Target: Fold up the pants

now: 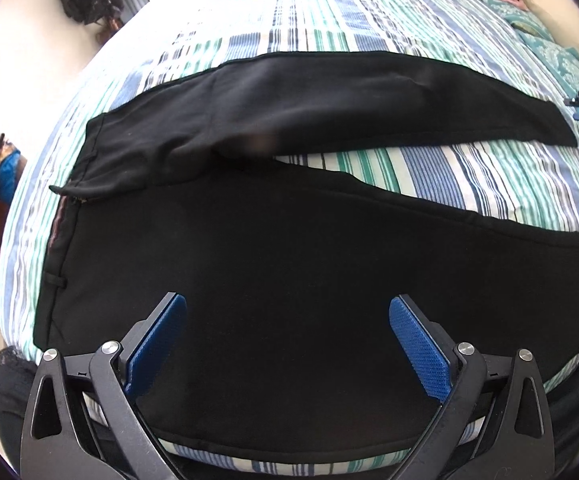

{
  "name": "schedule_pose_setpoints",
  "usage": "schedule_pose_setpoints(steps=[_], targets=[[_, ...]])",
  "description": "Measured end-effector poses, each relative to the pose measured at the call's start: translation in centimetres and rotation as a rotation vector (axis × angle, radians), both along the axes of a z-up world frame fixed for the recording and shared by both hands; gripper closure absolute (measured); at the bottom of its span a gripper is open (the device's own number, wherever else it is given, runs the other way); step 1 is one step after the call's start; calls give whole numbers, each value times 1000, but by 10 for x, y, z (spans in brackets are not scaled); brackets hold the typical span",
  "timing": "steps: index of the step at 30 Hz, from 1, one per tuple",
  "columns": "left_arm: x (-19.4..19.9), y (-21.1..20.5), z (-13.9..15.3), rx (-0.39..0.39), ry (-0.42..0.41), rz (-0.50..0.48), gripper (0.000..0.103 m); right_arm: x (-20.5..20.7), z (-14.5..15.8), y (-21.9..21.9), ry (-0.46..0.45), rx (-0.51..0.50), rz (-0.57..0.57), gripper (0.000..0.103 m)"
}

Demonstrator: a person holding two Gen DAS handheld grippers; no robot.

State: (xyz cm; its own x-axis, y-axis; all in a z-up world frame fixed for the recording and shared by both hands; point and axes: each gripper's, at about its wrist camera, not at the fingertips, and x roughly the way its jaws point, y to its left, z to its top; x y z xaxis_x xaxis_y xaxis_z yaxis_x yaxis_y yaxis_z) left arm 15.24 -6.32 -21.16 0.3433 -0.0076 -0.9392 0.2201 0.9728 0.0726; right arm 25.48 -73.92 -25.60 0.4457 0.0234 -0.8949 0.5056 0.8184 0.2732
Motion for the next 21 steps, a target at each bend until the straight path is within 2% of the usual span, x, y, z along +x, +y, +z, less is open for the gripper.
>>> schedule_pose_setpoints(steps=[4,5,6,7,10,11,13,15,17,18,19,20,21], targets=[[0,-3,-7,24,19,1,1,48,-32,19,85,-43,105,51],[0,-3,-8,32,22,2,1,56,-44,24,127,-49,112,67],[1,-3,-8,36,22,6,1,64,-48,31,166,-107,115,80],[1,-3,-6,32,16,11,1,72,-40,39,152,-171,138,95],[3,-2,-1,16,-25,27,1,93,5,64,59,-487,237,96],[4,-3,-1,13,-33,30,1,97,11,64,46,-541,239,96],[6,-5,-4,10,-27,32,1,106,0,59,74,-539,219,96],[9,-3,-6,10,-16,35,1,110,-29,61,137,-512,213,94],[19,5,-1,4,-36,53,1,105,-52,63,183,-497,182,86],[30,11,4,10,-68,74,1,99,-48,66,156,-525,146,84],[42,21,11,17,-114,108,1,94,-42,67,134,-523,114,68],[58,34,16,21,-168,150,1,89,-34,68,110,-501,87,41],[75,48,17,39,-208,199,1,82,-23,71,72,-483,56,32]])
